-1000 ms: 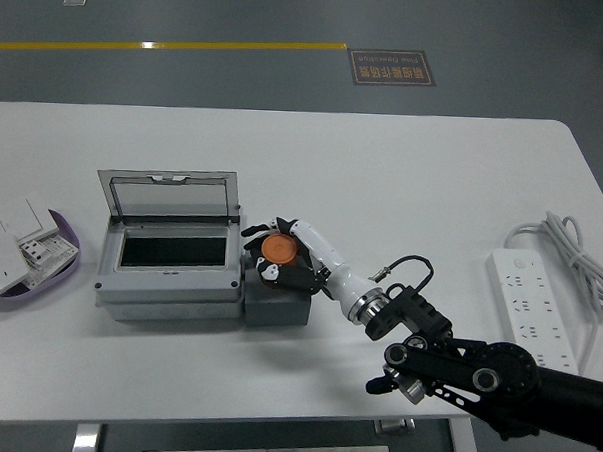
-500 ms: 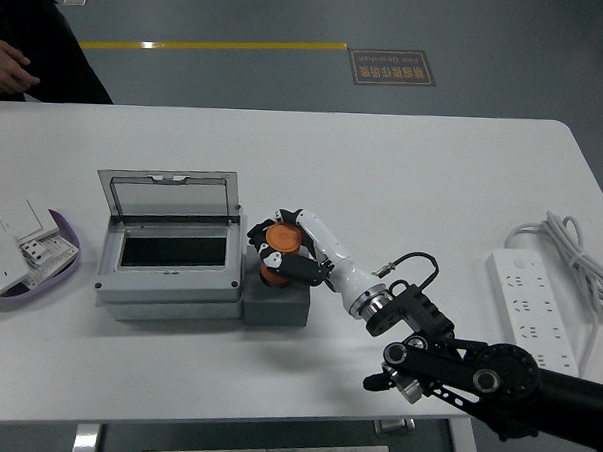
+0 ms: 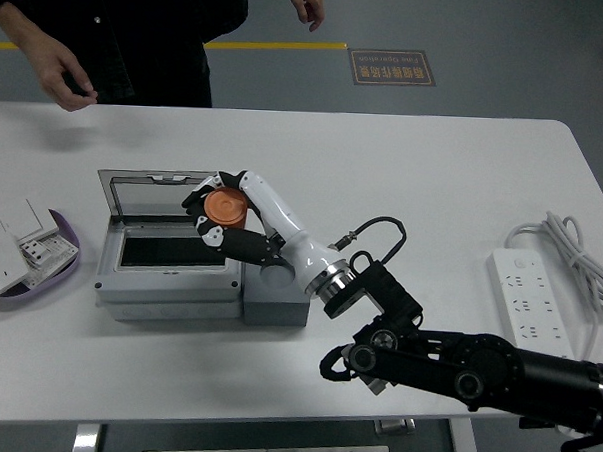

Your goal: Pick up the cylinder from the cube,place it in the box,flap close box

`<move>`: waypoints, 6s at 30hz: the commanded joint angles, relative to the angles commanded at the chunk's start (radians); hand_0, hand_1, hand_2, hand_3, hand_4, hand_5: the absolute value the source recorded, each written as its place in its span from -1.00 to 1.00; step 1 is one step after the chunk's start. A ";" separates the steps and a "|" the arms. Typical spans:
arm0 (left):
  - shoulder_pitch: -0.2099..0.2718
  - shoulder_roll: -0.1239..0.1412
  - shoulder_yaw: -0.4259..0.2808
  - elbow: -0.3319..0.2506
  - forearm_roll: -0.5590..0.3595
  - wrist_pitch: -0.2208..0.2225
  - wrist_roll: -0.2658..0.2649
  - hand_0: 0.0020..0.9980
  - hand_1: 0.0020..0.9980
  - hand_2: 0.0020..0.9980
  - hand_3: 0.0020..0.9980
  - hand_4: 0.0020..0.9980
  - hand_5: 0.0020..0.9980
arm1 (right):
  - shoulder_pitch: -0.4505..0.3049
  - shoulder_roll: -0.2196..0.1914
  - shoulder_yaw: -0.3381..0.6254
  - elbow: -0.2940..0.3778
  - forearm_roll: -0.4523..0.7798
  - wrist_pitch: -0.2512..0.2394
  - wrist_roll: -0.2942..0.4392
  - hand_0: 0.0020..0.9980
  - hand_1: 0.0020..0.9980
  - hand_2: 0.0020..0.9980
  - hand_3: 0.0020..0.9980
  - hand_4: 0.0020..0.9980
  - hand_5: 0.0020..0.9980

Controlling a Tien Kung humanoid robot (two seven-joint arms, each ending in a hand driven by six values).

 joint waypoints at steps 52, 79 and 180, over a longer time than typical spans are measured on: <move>-0.020 0.015 0.054 -0.003 -0.021 -0.005 0.006 0.21 0.25 0.24 0.27 0.42 -0.52 | 0.225 0.143 -0.224 -0.182 -0.785 0.256 -0.709 -0.74 -0.31 -0.19 -0.32 -1.00 -1.00; -0.025 0.015 0.054 -0.007 -0.009 -0.002 0.005 0.21 0.25 0.24 0.27 0.42 -0.52 | 0.222 0.143 -0.239 -0.209 -0.834 0.346 -0.612 0.44 0.36 0.38 0.32 0.15 -0.65; 0.037 -0.007 -0.046 -0.008 0.034 0.004 0.009 0.21 0.25 0.23 0.27 0.39 -0.56 | -0.437 -0.278 0.549 0.135 0.029 0.073 0.085 0.37 0.28 0.32 0.44 0.68 -0.03</move>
